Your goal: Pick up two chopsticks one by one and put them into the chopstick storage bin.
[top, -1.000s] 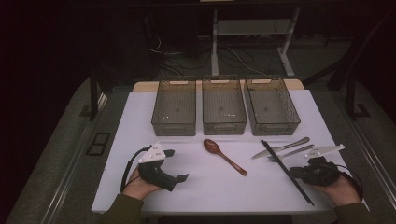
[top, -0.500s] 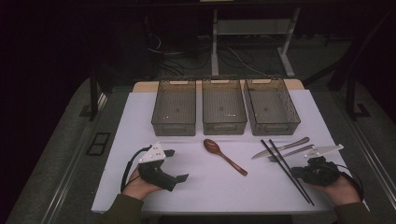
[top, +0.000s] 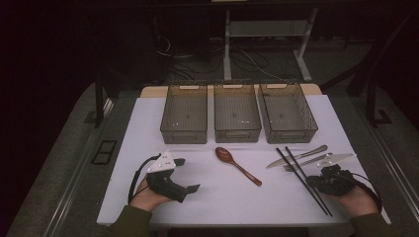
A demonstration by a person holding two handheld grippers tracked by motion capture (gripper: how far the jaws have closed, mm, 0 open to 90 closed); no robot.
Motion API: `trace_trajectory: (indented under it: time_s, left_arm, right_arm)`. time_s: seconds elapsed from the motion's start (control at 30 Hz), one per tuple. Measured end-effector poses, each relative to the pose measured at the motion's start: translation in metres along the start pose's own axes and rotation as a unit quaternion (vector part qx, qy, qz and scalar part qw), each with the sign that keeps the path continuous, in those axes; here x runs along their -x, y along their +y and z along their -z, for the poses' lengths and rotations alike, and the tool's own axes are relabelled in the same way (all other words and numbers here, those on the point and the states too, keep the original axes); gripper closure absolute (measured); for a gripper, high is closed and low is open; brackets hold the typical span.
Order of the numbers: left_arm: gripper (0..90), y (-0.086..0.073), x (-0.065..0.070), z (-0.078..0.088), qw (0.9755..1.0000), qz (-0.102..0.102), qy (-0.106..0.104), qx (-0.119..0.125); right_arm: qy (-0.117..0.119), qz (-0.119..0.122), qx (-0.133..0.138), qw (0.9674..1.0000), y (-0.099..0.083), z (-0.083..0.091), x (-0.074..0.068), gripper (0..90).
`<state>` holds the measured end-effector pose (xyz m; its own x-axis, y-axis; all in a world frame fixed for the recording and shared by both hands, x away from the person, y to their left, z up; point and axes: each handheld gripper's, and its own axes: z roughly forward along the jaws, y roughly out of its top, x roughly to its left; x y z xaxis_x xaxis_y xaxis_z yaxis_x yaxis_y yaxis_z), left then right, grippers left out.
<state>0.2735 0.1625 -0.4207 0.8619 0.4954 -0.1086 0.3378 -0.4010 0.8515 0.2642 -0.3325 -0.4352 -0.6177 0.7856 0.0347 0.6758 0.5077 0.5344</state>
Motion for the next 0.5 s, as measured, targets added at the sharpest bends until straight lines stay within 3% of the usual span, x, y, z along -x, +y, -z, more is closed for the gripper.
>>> trace_trajectory:
  time_s: [0.33,0.5]
  left_arm:
    - [0.0,-0.0001,-0.0004,0.0005,1.0,0.0,0.0,0.001]
    - [0.0,-0.0003,-0.0003,-0.0003,1.0,0.0,-0.002,-0.002]
  right_arm:
    - [-0.024,0.02,-0.01,0.9995,0.0029,0.0004,-0.0024,79.8]
    - [-0.025,0.006,-0.01,0.9996,0.0029,-0.0007,0.002,75.8]
